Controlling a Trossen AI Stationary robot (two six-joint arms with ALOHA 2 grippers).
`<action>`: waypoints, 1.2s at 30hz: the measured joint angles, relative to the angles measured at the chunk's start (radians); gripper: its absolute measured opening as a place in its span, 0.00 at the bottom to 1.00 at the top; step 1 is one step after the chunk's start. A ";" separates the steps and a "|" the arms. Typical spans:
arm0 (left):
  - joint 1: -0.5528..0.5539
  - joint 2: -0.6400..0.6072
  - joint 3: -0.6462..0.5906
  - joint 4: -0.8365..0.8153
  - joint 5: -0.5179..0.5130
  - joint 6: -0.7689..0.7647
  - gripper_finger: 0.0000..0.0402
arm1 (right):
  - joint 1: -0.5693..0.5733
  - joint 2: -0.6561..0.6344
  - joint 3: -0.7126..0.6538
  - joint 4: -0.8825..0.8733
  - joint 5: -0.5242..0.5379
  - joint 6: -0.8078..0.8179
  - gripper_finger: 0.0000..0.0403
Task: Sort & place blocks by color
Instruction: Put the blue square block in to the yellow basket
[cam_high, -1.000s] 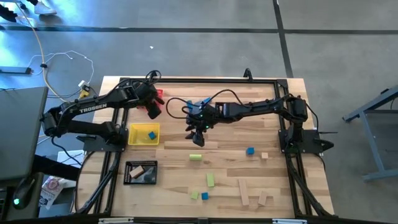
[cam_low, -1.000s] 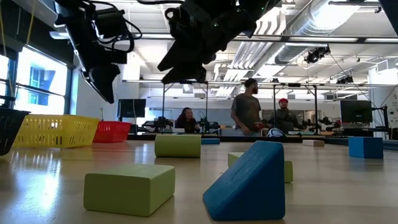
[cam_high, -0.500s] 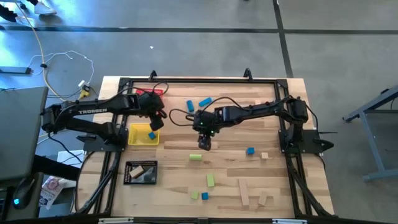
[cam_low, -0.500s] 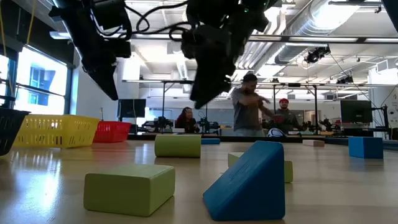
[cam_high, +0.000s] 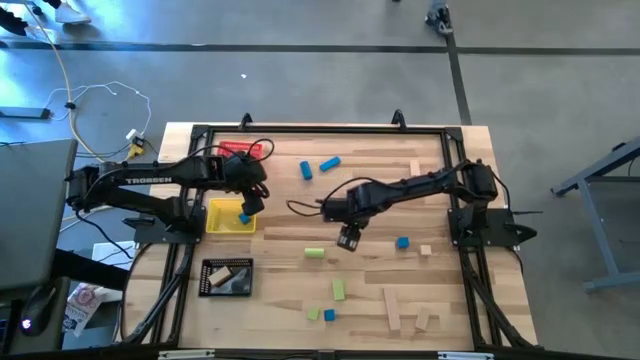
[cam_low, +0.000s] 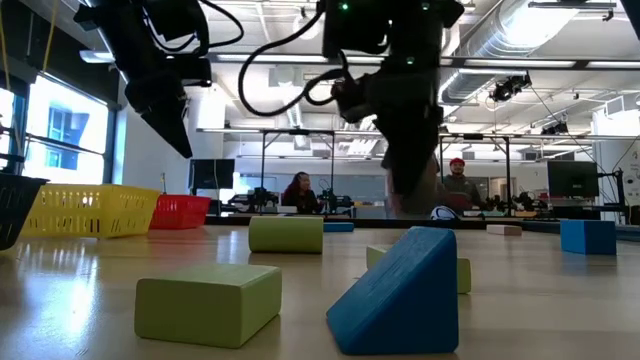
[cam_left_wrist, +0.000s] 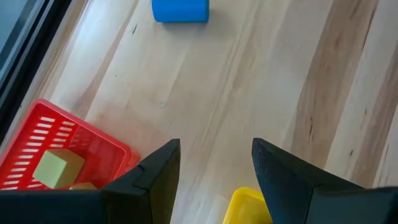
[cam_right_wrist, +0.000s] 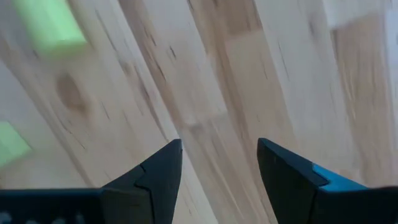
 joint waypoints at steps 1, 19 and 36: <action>0.000 0.000 0.000 0.000 0.000 -0.001 0.46 | 0.006 0.000 0.000 -0.020 0.001 0.000 0.48; 0.000 0.000 0.000 0.008 -0.001 -0.009 0.46 | 0.120 0.000 -0.156 -0.317 0.027 0.068 0.48; 0.001 0.000 0.000 0.056 0.000 -0.009 0.46 | 0.173 0.000 -0.198 -0.377 -0.048 0.022 0.48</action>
